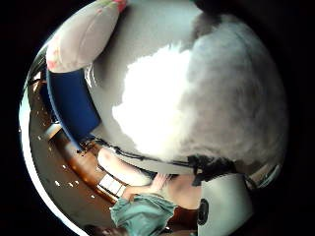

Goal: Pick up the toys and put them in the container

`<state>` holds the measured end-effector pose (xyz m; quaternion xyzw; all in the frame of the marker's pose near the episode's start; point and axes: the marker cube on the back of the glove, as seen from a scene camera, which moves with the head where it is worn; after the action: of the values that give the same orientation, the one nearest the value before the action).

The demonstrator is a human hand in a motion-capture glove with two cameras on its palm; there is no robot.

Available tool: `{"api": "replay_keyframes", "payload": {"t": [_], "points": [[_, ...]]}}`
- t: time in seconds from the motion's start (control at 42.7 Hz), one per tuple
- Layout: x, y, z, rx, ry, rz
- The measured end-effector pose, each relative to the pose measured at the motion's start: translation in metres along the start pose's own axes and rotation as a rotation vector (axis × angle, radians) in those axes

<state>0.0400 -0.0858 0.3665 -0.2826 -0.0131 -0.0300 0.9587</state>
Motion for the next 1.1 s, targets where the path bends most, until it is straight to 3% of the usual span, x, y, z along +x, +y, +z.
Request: {"api": "replay_keyframes", "payload": {"t": [0.281, 0.422, 0.656, 0.796, 1.101], "points": [[-0.004, -0.018, 0.010, 0.222, -0.151, 0.046], [-0.012, -0.019, 0.015, 0.205, -0.267, 0.019], [-0.022, 0.000, -0.010, 0.180, -0.233, 0.017], [-0.023, 0.028, -0.060, 0.246, -0.238, -0.001], [-0.054, 0.101, -0.226, 0.516, -0.271, -0.051]]}}
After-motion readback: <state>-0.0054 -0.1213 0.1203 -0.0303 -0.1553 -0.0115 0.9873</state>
